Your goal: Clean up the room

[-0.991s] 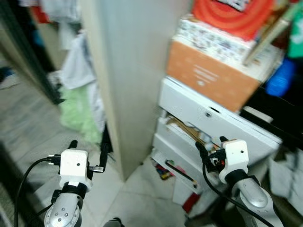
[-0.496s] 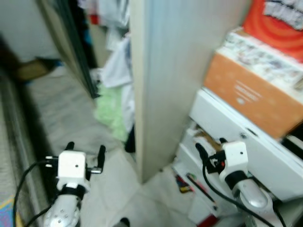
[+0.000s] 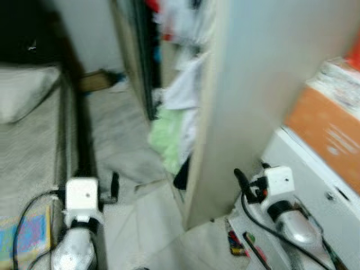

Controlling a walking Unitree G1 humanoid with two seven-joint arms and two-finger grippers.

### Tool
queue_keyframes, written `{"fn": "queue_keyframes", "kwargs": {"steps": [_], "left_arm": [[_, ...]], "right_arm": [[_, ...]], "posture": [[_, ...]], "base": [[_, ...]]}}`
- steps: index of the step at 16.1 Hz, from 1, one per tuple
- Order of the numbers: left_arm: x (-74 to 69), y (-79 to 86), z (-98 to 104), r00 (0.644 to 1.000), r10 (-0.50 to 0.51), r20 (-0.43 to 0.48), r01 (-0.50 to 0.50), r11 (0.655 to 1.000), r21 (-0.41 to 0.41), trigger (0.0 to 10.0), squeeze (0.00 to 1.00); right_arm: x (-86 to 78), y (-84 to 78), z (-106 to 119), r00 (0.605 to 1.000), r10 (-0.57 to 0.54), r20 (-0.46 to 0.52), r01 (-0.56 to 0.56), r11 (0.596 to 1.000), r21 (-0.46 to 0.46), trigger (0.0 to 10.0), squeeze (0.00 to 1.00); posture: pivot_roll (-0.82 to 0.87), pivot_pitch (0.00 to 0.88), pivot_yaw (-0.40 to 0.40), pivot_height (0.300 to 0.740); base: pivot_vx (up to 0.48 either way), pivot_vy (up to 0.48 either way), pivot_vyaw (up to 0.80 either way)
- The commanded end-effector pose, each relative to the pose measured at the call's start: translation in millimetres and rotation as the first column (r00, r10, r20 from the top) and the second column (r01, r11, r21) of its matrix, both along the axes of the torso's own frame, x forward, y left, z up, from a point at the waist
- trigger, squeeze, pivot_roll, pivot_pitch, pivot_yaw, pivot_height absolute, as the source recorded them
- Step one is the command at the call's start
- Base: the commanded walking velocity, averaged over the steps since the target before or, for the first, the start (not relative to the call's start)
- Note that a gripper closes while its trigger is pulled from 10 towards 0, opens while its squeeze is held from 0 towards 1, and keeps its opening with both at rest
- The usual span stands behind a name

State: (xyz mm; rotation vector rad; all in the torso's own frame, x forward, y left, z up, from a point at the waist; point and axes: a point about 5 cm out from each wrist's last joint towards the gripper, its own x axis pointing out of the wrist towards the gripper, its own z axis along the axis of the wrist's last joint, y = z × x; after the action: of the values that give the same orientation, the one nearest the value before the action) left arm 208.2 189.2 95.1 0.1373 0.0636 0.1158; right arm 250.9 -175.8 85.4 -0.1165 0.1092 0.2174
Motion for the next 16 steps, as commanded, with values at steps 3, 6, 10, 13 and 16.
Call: {"fn": "queue_keyframes", "kwargs": {"steps": [3, 6, 10, 13, 16], "left_arm": [[-1.2, -0.7, -1.5, 1.0, 0.004, -0.003, -0.004, 1.0, 0.015, 10.0, 0.0], [0.1, -0.9, -1.6, 1.0, 0.005, -0.001, -0.005, 1.0, 0.02, 10.0, 0.0], [0.0, -2.0, -1.3, 1.0, 0.006, 0.003, -0.006, 1.0, 0.026, 10.0, 0.0], [0.4, -2.6, -1.1, 1.0, 0.002, 0.005, -0.002, 1.0, 0.026, 10.0, 0.0], [0.0, -3.2, -0.9, 1.0, 0.001, 0.006, -0.001, 1.0, 0.026, 10.0, 0.0]], "right_arm": [[-0.5, -3.7, -1.1, 1.0, -0.008, 0.007, 0.008, 1.0, -0.014, 10.0, 0.0], [0.6, -3.6, -1.1, 1.0, -0.006, 0.008, 0.006, 1.0, -0.012, 10.0, 0.0], [1.0, -3.7, -1.1, 1.0, -0.002, 0.01, 0.002, 1.0, -0.014, 10.0, 0.0], [0.6, -3.6, -1.2, 1.0, -0.001, 0.011, 0.002, 1.0, -0.012, 10.0, 0.0], [-0.2, -3.9, -1.2, 1.0, 0.0, 0.009, 0.0, 1.0, -0.013, 10.0, 0.0]], "posture": [[-0.03, 0.076, -0.047, 0.74], [-0.03, 0.076, -0.049, 0.74], [-0.03, 0.079, -0.051, 0.74], [-0.03, 0.082, -0.051, 0.74], [-0.03, 0.085, -0.052, 0.74]], "base": [[0.0, 0.0, 0.8], [0.0, 0.0, 0.8], [0.0, 0.0, 0.8], [0.0, 0.0, 0.8], [0.0, 0.0, 0.8]]}}
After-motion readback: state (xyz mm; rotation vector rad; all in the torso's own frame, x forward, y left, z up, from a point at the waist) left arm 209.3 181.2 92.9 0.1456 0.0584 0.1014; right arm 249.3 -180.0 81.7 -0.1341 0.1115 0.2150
